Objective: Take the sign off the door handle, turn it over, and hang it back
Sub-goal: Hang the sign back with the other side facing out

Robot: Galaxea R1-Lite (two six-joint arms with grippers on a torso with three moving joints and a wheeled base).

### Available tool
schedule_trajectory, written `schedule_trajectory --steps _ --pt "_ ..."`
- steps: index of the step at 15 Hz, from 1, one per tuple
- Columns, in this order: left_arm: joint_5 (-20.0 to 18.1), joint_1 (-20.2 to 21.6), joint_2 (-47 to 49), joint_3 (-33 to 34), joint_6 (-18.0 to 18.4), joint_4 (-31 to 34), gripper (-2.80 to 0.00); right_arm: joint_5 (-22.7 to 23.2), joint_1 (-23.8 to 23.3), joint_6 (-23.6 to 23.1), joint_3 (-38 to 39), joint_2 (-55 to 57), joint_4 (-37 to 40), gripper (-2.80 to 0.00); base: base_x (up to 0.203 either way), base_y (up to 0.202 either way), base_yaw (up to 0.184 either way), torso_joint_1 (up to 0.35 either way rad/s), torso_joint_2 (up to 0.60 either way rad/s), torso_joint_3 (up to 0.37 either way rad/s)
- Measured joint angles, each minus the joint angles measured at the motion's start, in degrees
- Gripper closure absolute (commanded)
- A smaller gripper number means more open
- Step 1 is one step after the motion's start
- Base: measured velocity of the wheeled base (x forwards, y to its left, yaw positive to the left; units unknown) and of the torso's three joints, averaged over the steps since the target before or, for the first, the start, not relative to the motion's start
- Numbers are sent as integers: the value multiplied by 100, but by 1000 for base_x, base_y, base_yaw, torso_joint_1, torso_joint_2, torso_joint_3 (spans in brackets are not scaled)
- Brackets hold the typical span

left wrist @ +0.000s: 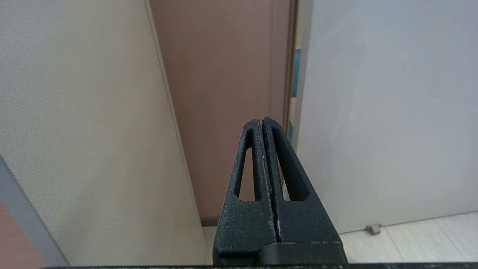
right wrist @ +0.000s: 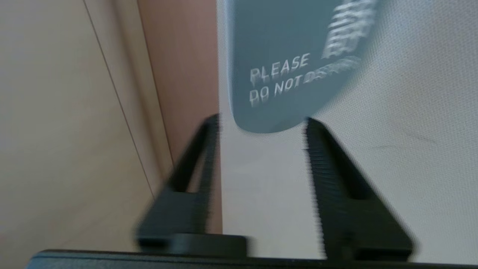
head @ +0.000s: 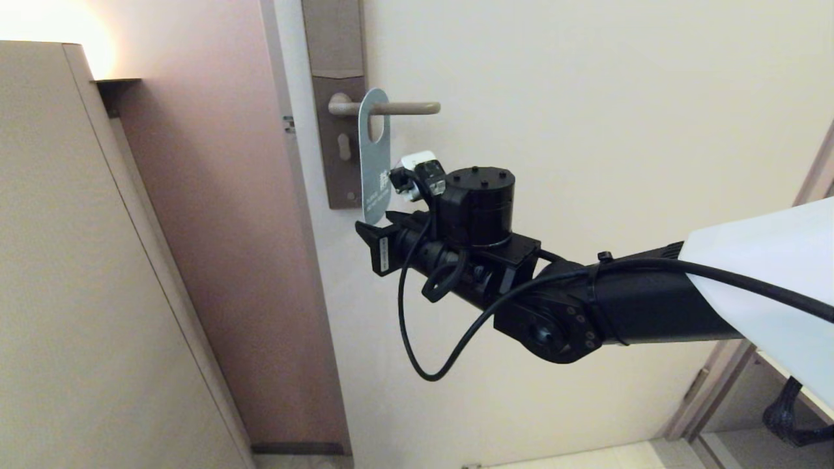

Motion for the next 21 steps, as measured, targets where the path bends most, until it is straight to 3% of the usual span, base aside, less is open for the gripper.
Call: schedule_trajectory --steps 6,12,19,20,21 --pt "0 -6 0 2 0 0 0 53 26 -2 425 -326 0 -280 0 0 0 0 0 0" --pt "0 -6 0 2 -2 2 0 523 -257 -13 946 -1054 -1 -280 0 0 0 0 0 0" --pt "0 -9 0 0 -2 2 0 611 -464 -22 1003 -1218 -11 -280 0 0 0 0 0 0" --pt "0 -9 0 0 2 2 0 614 -466 -21 1003 -1202 -12 0 0 0 0 0 0 0" --pt "0 -6 0 -2 2 2 0 614 -471 -24 1003 -1174 -20 0 0 0 0 0 0 0"
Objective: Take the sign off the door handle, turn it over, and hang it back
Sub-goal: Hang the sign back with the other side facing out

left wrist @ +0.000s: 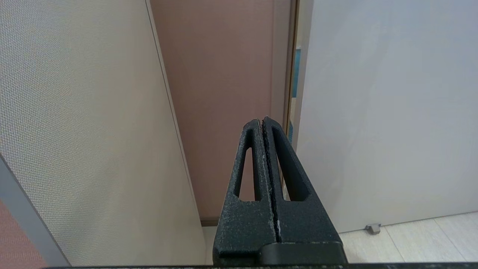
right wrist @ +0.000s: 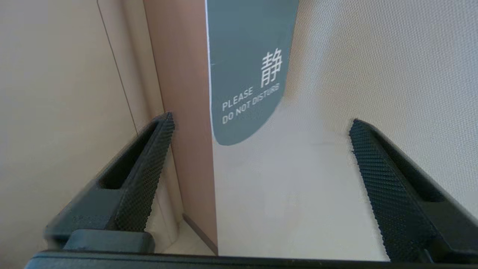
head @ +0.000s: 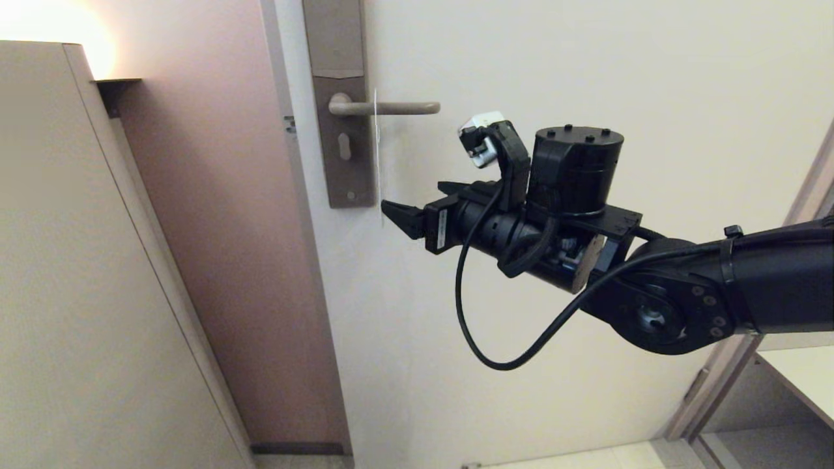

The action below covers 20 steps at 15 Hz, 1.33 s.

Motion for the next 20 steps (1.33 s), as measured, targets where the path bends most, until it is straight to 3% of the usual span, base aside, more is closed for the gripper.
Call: schedule_trajectory --steps 7,11,20 --pt "0 -2 0 5 -2 0 0 -55 -76 -28 -117 220 -257 0 0 0 0 0 0 0" --pt "1 0 0 2 0 -1 0 -39 -122 -69 -639 496 -666 0 0 0 0 0 0 0" --pt "1 -2 0 5 -4 0 0 -17 83 -423 -1701 1309 -719 0 0 0 0 0 0 0"
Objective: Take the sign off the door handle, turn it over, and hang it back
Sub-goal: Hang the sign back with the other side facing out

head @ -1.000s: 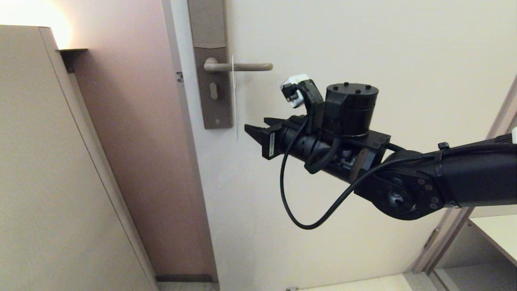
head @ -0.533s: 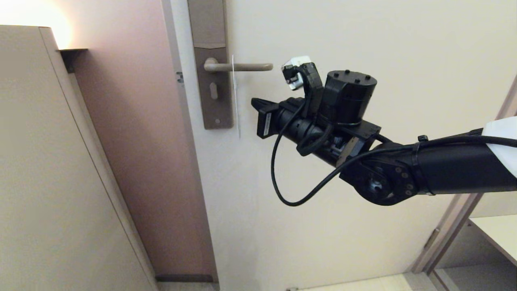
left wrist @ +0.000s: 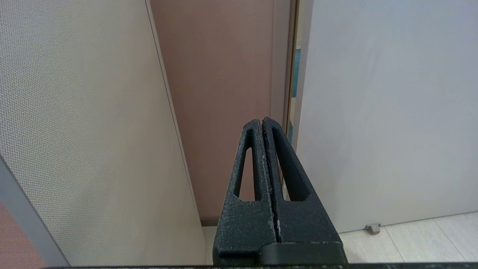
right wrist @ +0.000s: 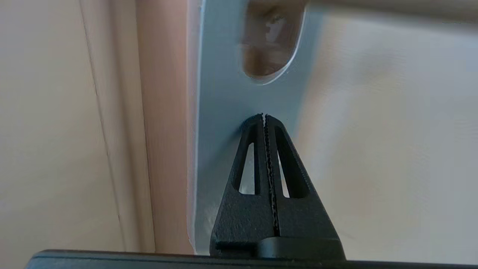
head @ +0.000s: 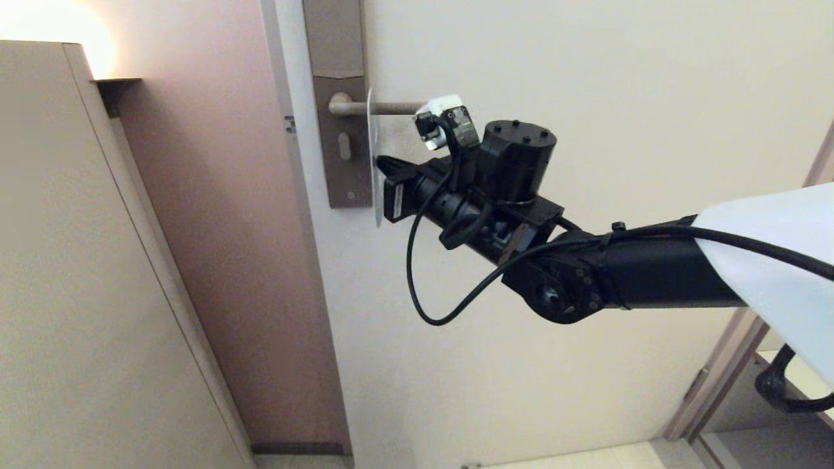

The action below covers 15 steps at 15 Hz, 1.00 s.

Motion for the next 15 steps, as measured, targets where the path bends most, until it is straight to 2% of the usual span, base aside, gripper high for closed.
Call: schedule_trajectory --steps 6,10,15 --pt "0 2 0 -5 0 0 0 -8 282 -108 -885 700 -183 0 0 0 0 0 0 0" --pt "-1 2 0 0 0 0 0 -18 394 -280 -1030 1115 -490 0 0 0 0 0 0 0" --pt "0 2 0 -7 2 -2 0 -13 408 -325 -1482 1512 -485 0 0 0 0 0 0 0"
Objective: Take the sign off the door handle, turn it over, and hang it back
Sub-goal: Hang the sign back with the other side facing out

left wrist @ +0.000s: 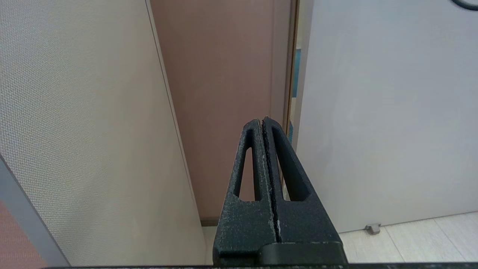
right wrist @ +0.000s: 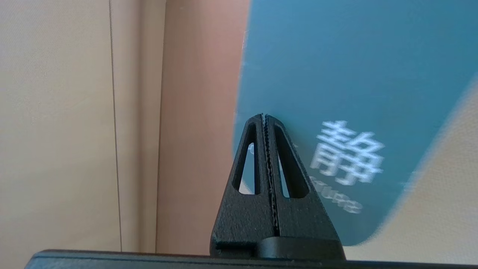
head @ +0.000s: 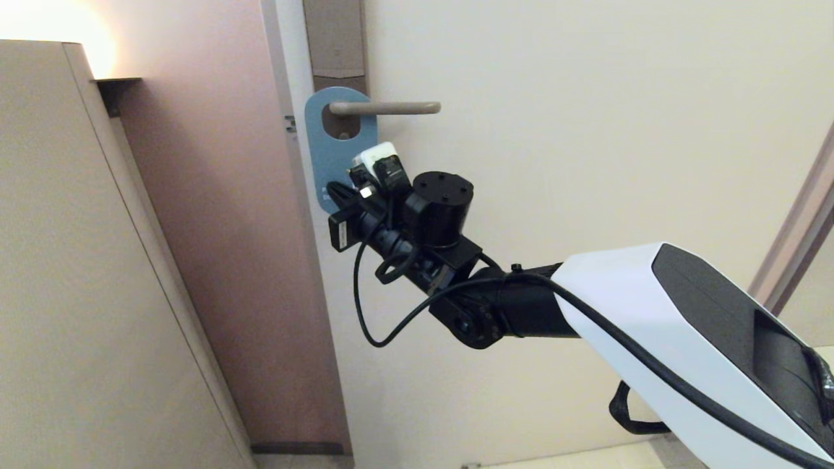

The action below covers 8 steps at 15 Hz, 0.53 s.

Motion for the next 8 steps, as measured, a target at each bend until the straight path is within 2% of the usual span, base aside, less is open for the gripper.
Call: schedule_trajectory --steps 5,8 --pt "-1 -2 0 5 2 0 0 11 0 -5 -323 70 76 0 0 0 0 0 0 0" --pt "0 -2 0 5 -2 0 0 11 0 -11 -131 -38 112 0 0 0 0 0 0 0"
